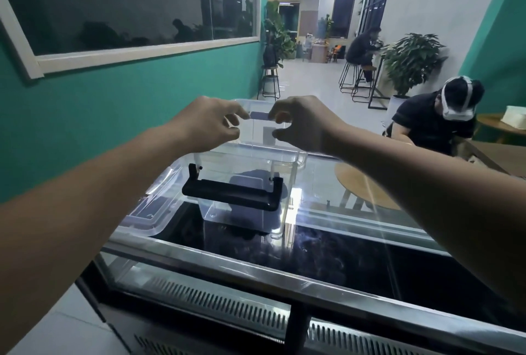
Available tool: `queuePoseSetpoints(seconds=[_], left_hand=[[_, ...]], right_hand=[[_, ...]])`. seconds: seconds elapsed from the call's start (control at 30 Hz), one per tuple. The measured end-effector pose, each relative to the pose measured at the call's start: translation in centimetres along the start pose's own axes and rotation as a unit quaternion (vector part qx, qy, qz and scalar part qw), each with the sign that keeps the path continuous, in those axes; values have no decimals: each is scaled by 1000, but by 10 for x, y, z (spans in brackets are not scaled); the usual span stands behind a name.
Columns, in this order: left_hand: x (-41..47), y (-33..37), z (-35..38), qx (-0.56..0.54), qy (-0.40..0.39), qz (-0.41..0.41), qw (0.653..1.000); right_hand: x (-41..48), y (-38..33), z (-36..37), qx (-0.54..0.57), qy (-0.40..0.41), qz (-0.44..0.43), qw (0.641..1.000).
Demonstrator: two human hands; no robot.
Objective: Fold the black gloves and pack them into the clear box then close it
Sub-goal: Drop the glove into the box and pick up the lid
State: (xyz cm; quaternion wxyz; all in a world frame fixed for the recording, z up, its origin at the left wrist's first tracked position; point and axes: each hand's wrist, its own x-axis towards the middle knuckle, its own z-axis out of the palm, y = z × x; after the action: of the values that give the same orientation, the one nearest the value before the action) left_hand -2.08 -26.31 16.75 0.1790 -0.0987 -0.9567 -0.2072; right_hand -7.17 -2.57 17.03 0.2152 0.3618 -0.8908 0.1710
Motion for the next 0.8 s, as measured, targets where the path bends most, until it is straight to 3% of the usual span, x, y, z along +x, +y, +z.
queuePoseSetpoints(seconds=[0.27, 0.57, 0.8], left_hand=[[-24, -14, -18, 9, 89, -16, 996], [-94, -77, -39, -9, 172, -123, 977], [-159, -158, -20, -30, 127, -276, 952]], right_hand=[[-7, -11, -9, 43, 28, -3, 999], [6, -97, 4, 99, 43, -32, 994], [7, -186, 47, 136, 29, -100, 985]])
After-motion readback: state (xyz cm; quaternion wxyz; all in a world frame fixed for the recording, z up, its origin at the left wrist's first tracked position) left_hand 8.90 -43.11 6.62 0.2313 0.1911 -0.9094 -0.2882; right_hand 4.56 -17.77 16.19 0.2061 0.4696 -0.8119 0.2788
